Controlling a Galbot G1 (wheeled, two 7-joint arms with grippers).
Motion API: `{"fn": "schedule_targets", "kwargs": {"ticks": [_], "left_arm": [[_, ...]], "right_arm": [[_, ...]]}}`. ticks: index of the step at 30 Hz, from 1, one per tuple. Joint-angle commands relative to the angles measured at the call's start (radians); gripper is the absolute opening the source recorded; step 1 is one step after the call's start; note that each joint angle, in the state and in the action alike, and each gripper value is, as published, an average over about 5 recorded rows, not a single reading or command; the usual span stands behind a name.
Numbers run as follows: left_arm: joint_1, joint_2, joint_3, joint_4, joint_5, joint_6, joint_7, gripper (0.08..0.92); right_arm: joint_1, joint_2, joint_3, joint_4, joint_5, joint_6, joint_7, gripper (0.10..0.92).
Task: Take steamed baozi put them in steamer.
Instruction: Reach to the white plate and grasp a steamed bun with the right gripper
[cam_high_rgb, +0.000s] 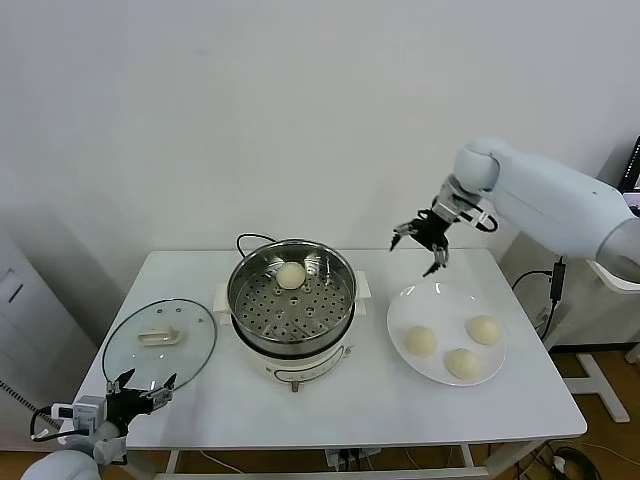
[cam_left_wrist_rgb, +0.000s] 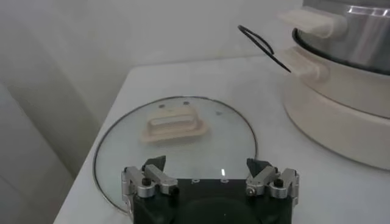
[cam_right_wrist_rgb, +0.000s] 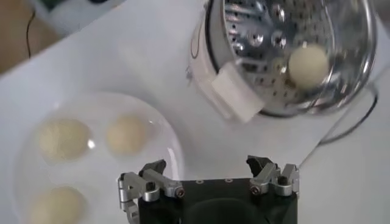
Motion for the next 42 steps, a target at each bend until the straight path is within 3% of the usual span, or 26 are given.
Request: {"fn": "schedule_targets", "kwargs": {"ticks": [1, 14, 35, 42], "left_arm": [[0.001, -0.001, -0.001, -0.001, 0.000, 0.000, 0.000, 0.823], [0.004, -0.012, -0.001, -0.003, 0.002, 0.001, -0.001, 0.823], [0.016, -0.016, -0.003, -0.009, 0.003, -0.004, -0.003, 0.823], [0.025, -0.016, -0.005, -0.016, 0.003, -0.007, -0.003, 0.823]], "right_arm": [[-0.052, -0.061, -0.072, 0.032, 0.104, -0.239, -0.002, 0.823], [-0.198, -0.060, -0.040, 0.021, 0.081, -0.278, 0.049, 0.823], [-0.386, -0.017, 0.153, -0.083, -0.093, -0.285, 0.160, 0.822], [-0.397, -0.015, 0.177, -0.088, -0.077, -0.308, 0.176, 0.741]]}}
